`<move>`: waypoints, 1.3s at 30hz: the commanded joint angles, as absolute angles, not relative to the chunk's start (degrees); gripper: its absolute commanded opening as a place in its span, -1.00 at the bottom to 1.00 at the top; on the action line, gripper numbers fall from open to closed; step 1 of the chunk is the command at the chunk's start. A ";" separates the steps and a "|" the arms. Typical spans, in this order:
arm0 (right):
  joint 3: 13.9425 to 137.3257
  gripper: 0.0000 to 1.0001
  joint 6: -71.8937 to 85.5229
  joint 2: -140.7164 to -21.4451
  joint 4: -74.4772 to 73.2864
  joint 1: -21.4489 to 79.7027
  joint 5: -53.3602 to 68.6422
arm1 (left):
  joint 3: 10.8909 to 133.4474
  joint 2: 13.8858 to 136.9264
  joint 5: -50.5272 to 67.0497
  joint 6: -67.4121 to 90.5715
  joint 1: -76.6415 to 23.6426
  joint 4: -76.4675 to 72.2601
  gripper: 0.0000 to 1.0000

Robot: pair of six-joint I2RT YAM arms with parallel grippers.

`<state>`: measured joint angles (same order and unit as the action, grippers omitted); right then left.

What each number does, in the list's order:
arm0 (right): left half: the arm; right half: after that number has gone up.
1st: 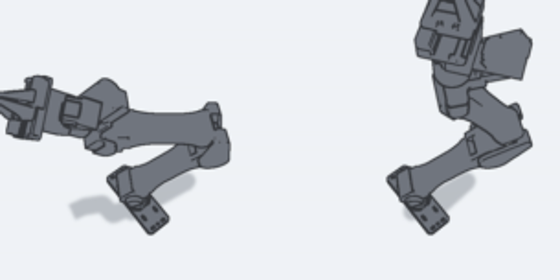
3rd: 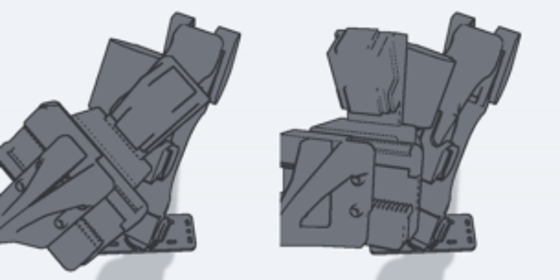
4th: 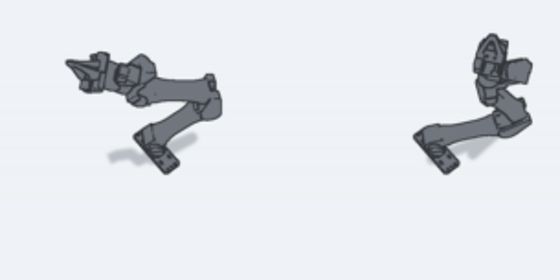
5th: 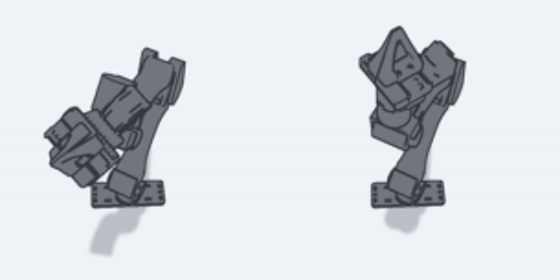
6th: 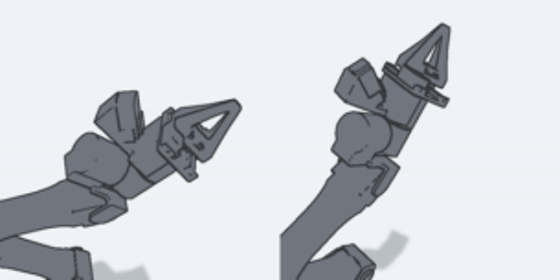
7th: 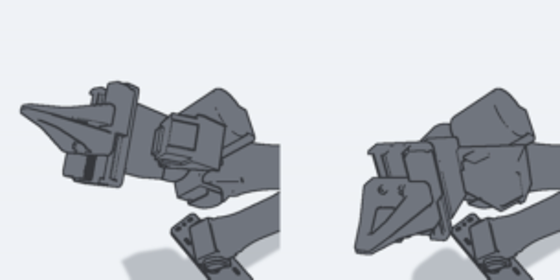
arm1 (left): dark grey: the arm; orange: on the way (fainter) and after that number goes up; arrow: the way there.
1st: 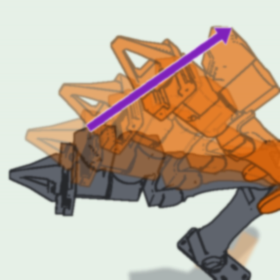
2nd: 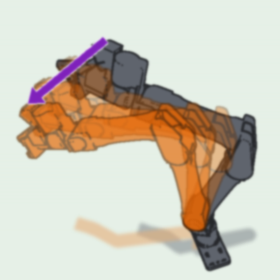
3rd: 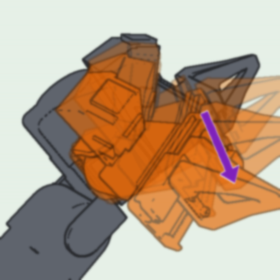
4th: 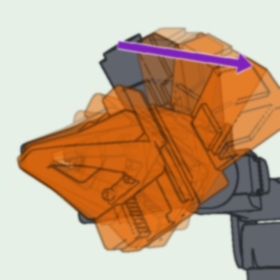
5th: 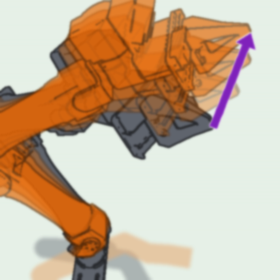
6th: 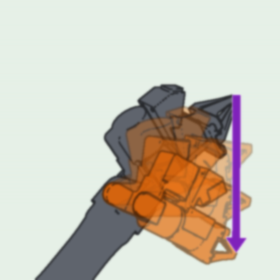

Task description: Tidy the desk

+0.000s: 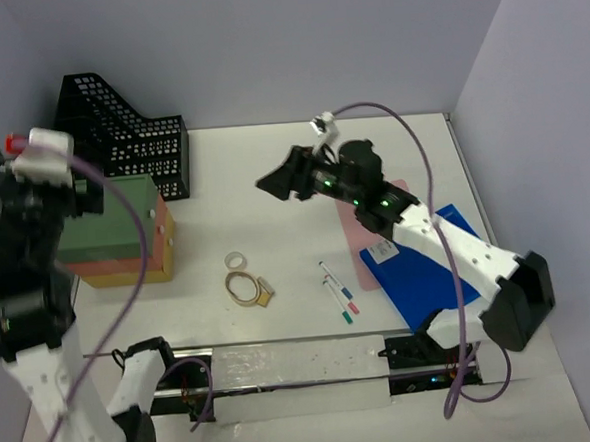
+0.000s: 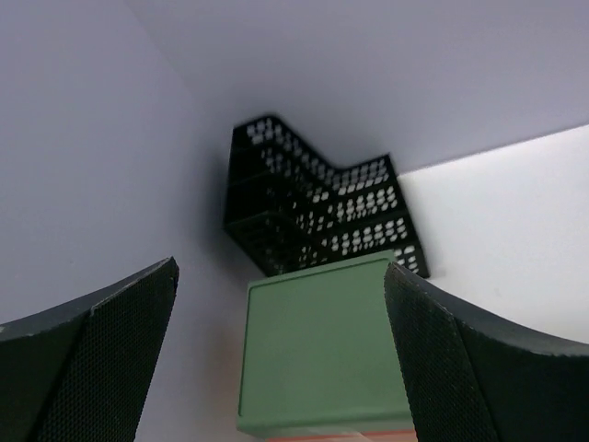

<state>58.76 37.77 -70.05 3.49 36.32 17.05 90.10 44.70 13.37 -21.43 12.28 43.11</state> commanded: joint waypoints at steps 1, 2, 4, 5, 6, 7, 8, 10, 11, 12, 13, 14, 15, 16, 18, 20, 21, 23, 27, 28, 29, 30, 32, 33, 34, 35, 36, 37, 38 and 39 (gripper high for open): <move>76.05 0.46 44.94 -84.13 9.18 43.60 26.02 | 95.30 59.79 3.02 -19.39 13.04 53.01 0.98; 80.92 0.44 46.44 -88.09 9.97 45.11 26.71 | 96.24 62.31 1.82 -18.86 13.40 53.53 0.98; 85.20 0.40 53.88 -96.56 15.91 46.73 28.70 | 94.35 63.19 1.74 -18.65 15.03 51.71 0.98; 86.96 0.36 57.09 -99.81 18.87 47.20 29.59 | 93.45 63.48 2.09 -18.77 16.02 50.96 0.99; 89.40 0.30 60.18 -102.90 21.55 47.64 30.46 | 92.45 63.90 2.77 -19.12 17.64 50.45 0.99; 91.92 0.25 63.13 -106.52 23.85 48.08 31.36 | 91.47 64.52 3.61 -19.49 19.88 50.06 0.99; 93.87 0.23 65.48 -110.55 25.00 48.47 32.18 | 90.80 65.49 5.02 -19.77 22.87 50.01 0.99; 99.36 0.20 68.57 -116.27 25.82 50.03 32.78 | 90.05 67.42 8.26 -20.62 26.46 50.33 0.99; 102.59 0.20 69.26 -119.13 25.76 50.98 32.94 | 89.70 68.46 9.35 -21.09 28.28 50.35 0.99; 105.63 0.21 69.78 -120.52 24.93 51.95 32.88 | 89.51 69.44 10.52 -21.54 30.54 50.28 0.99; 106.16 0.21 70.24 -122.36 24.57 52.12 32.73 | 89.33 69.61 11.16 -21.62 32.03 50.27 0.99; 108.61 0.21 71.15 -124.99 24.59 52.82 32.63 | 89.09 70.58 11.53 -21.83 33.51 50.20 0.99; 109.82 0.22 72.07 -126.35 25.78 53.17 32.37 | 88.98 71.25 12.01 -22.18 34.24 50.30 0.99; 109.91 0.23 73.59 -127.48 27.43 53.42 31.99 | 88.68 71.72 12.32 -22.54 34.83 50.36 0.99; 108.70 0.27 75.49 -128.59 32.04 53.44 30.24 | 87.63 72.24 12.83 -23.20 35.16 50.16 0.98; 108.32 0.28 74.94 -128.95 32.01 53.58 28.01 | 86.28 72.32 12.48 -23.99 35.23 49.59 0.98; 108.56 0.28 74.37 -129.41 31.43 53.66 27.59 | 85.33 72.33 12.20 -24.13 35.24 48.96 0.98; 109.75 0.28 74.00 -130.39 30.87 53.92 27.28 | 83.67 72.33 11.47 -24.36 35.24 47.70 0.99; 110.61 0.24 76.30 -133.37 32.12 54.72 27.54 | 80.66 72.99 10.74 -24.35 35.33 45.63 0.99; 110.35 0.23 76.87 -133.77 32.24 54.83 27.23 | 80.31 73.39 10.86 -24.35 35.33 45.54 0.99; 110.09 0.23 77.06 -134.07 32.33 54.91 27.02 | 80.17 73.55 11.11 -24.42 35.33 45.53 0.99; 109.76 0.23 77.22 -134.19 32.49 54.93 26.91 | 80.16 73.64 11.23 -24.36 35.40 45.53 0.99; 108.06 0.22 77.33 -133.99 33.11 54.86 26.75 | 80.23 73.80 11.77 -24.20 35.35 45.53 0.98; 107.30 0.22 77.23 -133.83 33.22 54.79 26.55 | 80.24 73.77 11.98 -24.17 35.33 45.41 0.98; 106.68 0.21 76.90 -133.39 33.22 54.70 26.19 | 80.19 73.74 12.15 -24.17 35.33 45.30 0.99; 105.96 0.21 76.42 -132.85 33.22 54.54 25.67 | 80.11 73.78 12.35 -24.17 35.33 45.22 0.99; 105.33 0.20 76.12 -132.54 33.22 54.37 25.17 | 80.07 73.83 12.48 -24.17 35.33 45.21 0.99; 105.01 0.20 75.97 -132.40 33.01 54.28 24.72 | 80.03 73.90 12.52 -24.17 35.33 45.23 0.98; 104.83 0.19 75.56 -132.13 32.61 54.20 24.24 | 79.95 74.03 12.57 -24.17 35.33 45.18 0.99; 104.81 0.19 75.10 -132.01 32.24 54.14 23.93 | 79.87 74.12 12.58 -24.17 35.33 45.18 0.99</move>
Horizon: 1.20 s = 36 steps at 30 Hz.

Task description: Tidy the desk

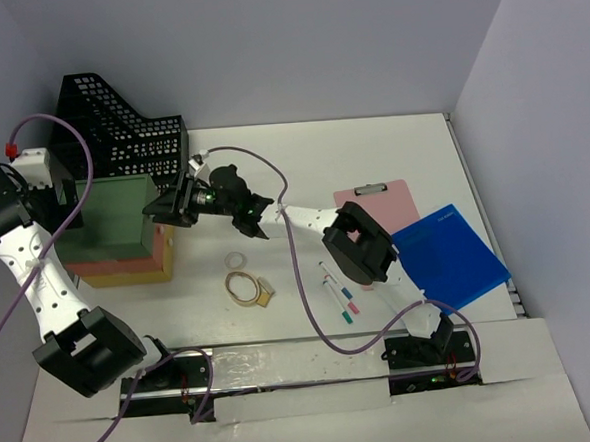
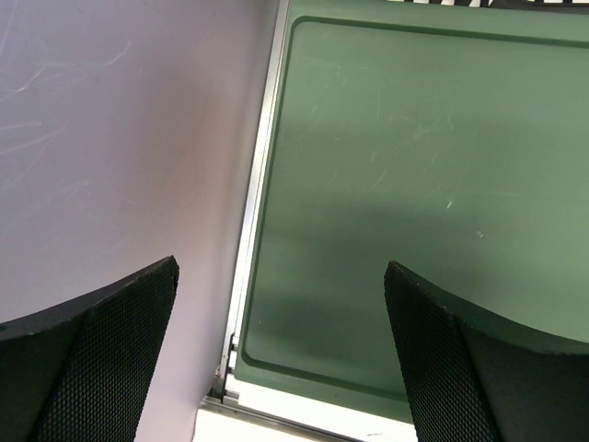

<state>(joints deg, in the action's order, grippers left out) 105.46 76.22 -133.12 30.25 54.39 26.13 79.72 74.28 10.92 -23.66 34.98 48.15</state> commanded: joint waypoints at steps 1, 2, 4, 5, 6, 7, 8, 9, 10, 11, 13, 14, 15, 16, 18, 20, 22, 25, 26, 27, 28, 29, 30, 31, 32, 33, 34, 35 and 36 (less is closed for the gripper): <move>105.04 0.18 74.72 -132.01 31.14 54.13 23.53 | 79.70 74.27 12.66 -24.18 35.33 45.17 0.99; 105.20 0.18 74.01 -132.01 30.41 54.05 23.29 | 79.54 74.27 12.66 -24.26 35.33 45.09 0.99; 106.17 0.18 73.71 -132.54 29.04 54.05 22.82 | 79.31 74.15 12.77 -24.32 35.33 45.03 0.99; 106.83 0.18 73.61 -133.22 28.53 54.05 22.80 | 79.08 74.05 12.87 -24.35 35.37 44.92 0.98; 107.38 0.18 73.68 -133.95 28.29 54.05 22.88 | 78.93 73.97 12.92 -24.35 35.42 44.83 0.98; 108.27 0.18 73.74 -134.45 27.80 54.08 22.97 | 78.93 73.92 12.92 -24.38 35.39 44.82 0.98; 109.06 0.18 73.74 -134.92 27.51 54.11 23.09 | 78.93 73.89 12.92 -24.43 35.33 44.82 0.99; 109.49 0.18 73.77 -135.41 27.30 54.05 23.23 | 78.96 73.80 12.98 -24.46 35.33 44.85 0.98; 110.56 0.18 73.89 -135.94 26.81 54.05 23.26 | 79.01 73.71 13.09 -24.58 35.36 44.91 0.99; 111.12 0.18 74.09 -136.49 26.69 54.05 23.17 | 79.01 73.62 13.10 -24.73 35.39 44.91 0.98; 111.18 0.17 74.88 -136.93 27.59 54.05 22.91 | 78.98 73.48 13.18 -24.93 35.33 44.82 0.99; 111.24 0.15 75.29 -137.16 28.52 54.05 22.82 | 78.93 73.30 13.21 -25.08 35.33 44.82 0.99; 111.41 0.14 75.44 -137.31 28.59 54.08 22.71 | 78.90 73.30 13.27 -25.16 35.33 44.82 0.98; 111.61 0.12 75.42 -137.39 28.40 54.12 22.53 | 78.78 73.26 13.29 -25.24 35.33 44.80 0.98; 111.64 0.08 75.31 -137.46 27.96 54.05 22.00 | 78.49 73.13 13.36 -25.48 35.33 44.74 0.99; 111.05 0.08 75.40 -137.38 28.36 54.05 21.56 | 78.32 73.12 13.36 -25.57 35.33 44.74 0.99; 110.94 0.04 75.59 -137.48 29.15 54.02 21.45 | 78.06 72.93 13.55 -25.86 35.33 44.77 0.99; 112.05 -0.07 75.87 -138.29 28.61 54.03 21.36 | 77.59 72.60 13.71 -26.21 35.33 44.54 0.98; 112.36 -0.11 76.08 -138.55 28.48 53.99 21.36 | 77.52 72.58 13.71 -26.28 35.33 44.47 0.99; 112.51 -0.18 76.61 -139.01 28.51 54.05 21.37 | 77.54 72.51 13.71 -26.28 35.33 44.51 0.99; 112.57 -0.24 76.90 -139.30 28.69 54.05 21.43 | 77.66 72.51 13.71 -26.28 35.33 44.68 0.98; 112.59 -0.30 77.05 -139.45 28.74 54.11 21.38 | 77.69 72.45 13.77 -26.34 35.33 44.80 0.98; 112.34 -0.37 77.20 -139.48 28.80 54.08 21.30 | 77.70 72.42 13.80 -26.37 35.33 44.82 0.99; 111.77 -0.45 77.35 -139.39 29.01 54.05 20.99 | 77.70 72.38 13.85 -26.46 35.33 44.82 0.99; 111.16 -0.50 77.39 -139.20 29.22 54.05 20.58 | 77.65 72.29 13.91 -26.56 35.35 44.84 0.99; 110.62 -0.54 77.28 -138.94 29.33 54.05 20.15 | 77.55 72.19 13.96 -26.62 35.41 44.90 0.99; 110.25 -0.57 77.03 -138.53 29.41 54.05 19.76 | 77.46 72.10 14.03 -26.69 35.36 44.85 0.99; 109.84 -0.60 76.70 -138.14 29.44 54.01 19.56 | 77.35 72.07 14.02 -26.72 35.37 44.82 0.99; 109.26 -0.64 76.42 -137.80 29.49 53.94 19.49 | 77.26 72.07 13.98 -26.77 35.39 44.85 0.99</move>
